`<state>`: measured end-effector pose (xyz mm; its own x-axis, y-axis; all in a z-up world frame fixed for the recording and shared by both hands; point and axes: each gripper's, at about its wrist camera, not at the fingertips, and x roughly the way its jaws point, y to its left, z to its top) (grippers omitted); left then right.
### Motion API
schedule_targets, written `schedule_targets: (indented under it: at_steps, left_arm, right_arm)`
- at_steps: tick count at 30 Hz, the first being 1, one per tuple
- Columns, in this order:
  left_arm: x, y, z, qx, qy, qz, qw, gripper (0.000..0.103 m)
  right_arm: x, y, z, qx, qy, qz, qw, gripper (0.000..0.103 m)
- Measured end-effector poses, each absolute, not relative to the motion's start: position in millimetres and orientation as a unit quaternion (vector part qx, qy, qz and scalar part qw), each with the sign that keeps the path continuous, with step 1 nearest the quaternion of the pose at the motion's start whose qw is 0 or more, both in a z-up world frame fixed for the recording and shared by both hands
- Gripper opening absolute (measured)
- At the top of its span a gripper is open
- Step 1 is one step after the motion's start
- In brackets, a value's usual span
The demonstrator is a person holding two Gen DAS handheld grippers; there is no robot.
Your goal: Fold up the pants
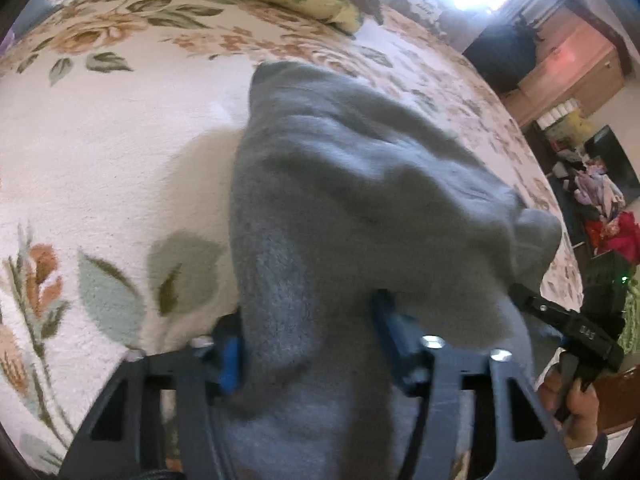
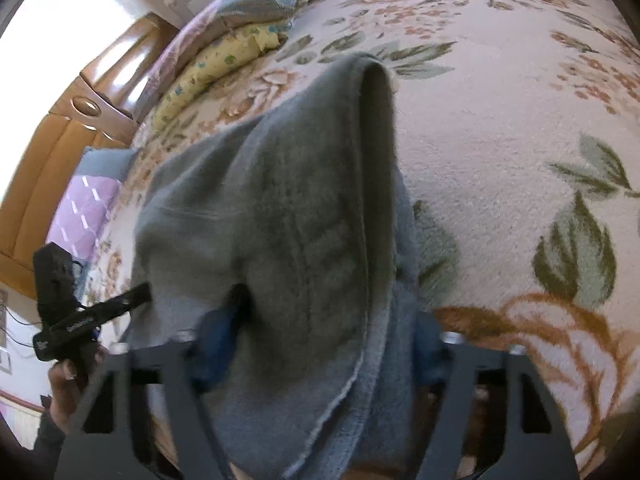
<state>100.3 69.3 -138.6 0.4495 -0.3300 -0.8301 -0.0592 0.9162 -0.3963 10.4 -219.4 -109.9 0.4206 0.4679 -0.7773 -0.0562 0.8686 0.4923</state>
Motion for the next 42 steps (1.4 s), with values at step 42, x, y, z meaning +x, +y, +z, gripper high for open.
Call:
schedule_targets:
  at_steps: [42]
  left_arm:
    - [43.7, 177.4, -46.3, -0.170, 0.403, 0.025, 0.899, 0.011]
  right_arm:
    - [26.2, -71.8, -30.4, 0.114, 0.435, 0.258, 0.855, 0.032]
